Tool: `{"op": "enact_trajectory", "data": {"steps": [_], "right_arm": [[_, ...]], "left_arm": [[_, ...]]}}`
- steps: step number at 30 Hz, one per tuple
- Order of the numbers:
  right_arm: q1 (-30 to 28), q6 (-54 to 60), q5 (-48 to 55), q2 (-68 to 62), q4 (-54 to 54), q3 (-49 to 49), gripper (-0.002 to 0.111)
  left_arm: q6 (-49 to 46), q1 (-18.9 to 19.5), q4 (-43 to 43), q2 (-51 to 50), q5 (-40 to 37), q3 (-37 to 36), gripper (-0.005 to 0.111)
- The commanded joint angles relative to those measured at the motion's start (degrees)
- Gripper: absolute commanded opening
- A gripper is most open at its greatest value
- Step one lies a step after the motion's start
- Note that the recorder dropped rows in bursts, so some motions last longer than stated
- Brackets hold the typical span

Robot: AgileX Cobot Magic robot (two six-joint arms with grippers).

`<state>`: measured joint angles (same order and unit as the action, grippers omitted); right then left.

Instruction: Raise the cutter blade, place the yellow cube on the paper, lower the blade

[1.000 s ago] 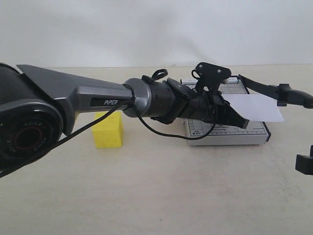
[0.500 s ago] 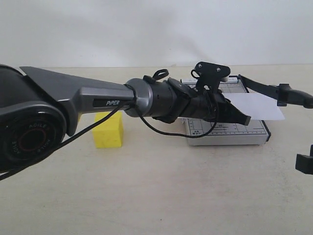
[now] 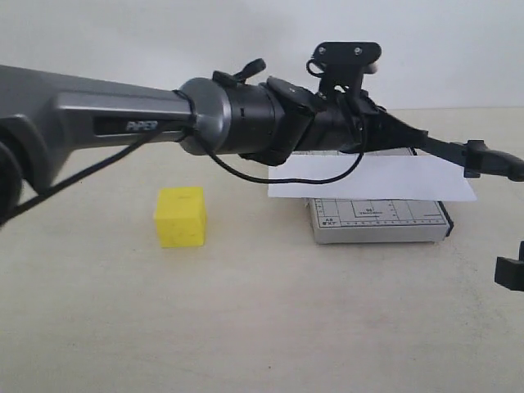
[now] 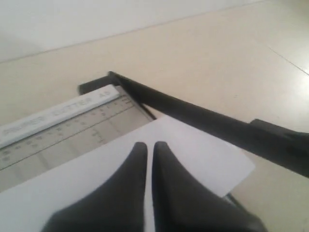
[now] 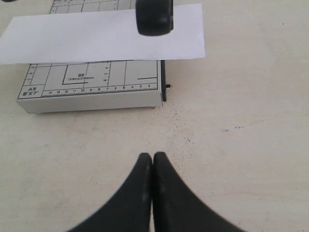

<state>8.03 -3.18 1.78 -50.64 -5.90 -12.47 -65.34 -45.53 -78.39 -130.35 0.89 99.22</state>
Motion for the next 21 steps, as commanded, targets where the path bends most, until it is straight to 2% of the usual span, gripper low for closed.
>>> {"op": "enact_trajectory", "data": {"steps": [1,3,7,8,11,15,17,21], "right_arm": [[0.0,0.3,-0.1,0.3,0.2,-0.4,0.0],[0.0,0.3,-0.1,0.3,0.2,-0.4,0.0],[0.0,0.3,0.0,0.3,0.2,-0.4,0.0],[0.0,0.3,0.0,0.3,0.2,-0.4,0.0],[0.0,0.3,0.0,0.3,0.2,-0.4,0.0],[0.0,0.3,0.3,0.3,0.2,-0.3,0.0],[0.0,0.3,0.6,0.3,0.2,-0.3,0.0],[0.0,0.3,0.7,0.3,0.2,-0.3,0.0]], "left_arm": [[5.5,-2.6,1.3,11.1,18.4,-16.1,0.005],[11.6,-3.1,6.6,17.5,21.6,-25.6,0.005],[30.0,-3.4,21.2,29.4,22.6,-43.6,0.005],[31.6,-3.4,23.3,31.6,23.5,-47.3,0.005],[31.9,-3.4,21.8,38.0,27.7,-56.0,0.005],[30.2,-3.4,11.8,44.4,33.0,-64.3,0.005],[28.9,-3.4,7.0,45.7,35.0,-66.9,0.005],[21.9,-3.4,5.7,46.1,35.3,-68.5,0.005]]}}
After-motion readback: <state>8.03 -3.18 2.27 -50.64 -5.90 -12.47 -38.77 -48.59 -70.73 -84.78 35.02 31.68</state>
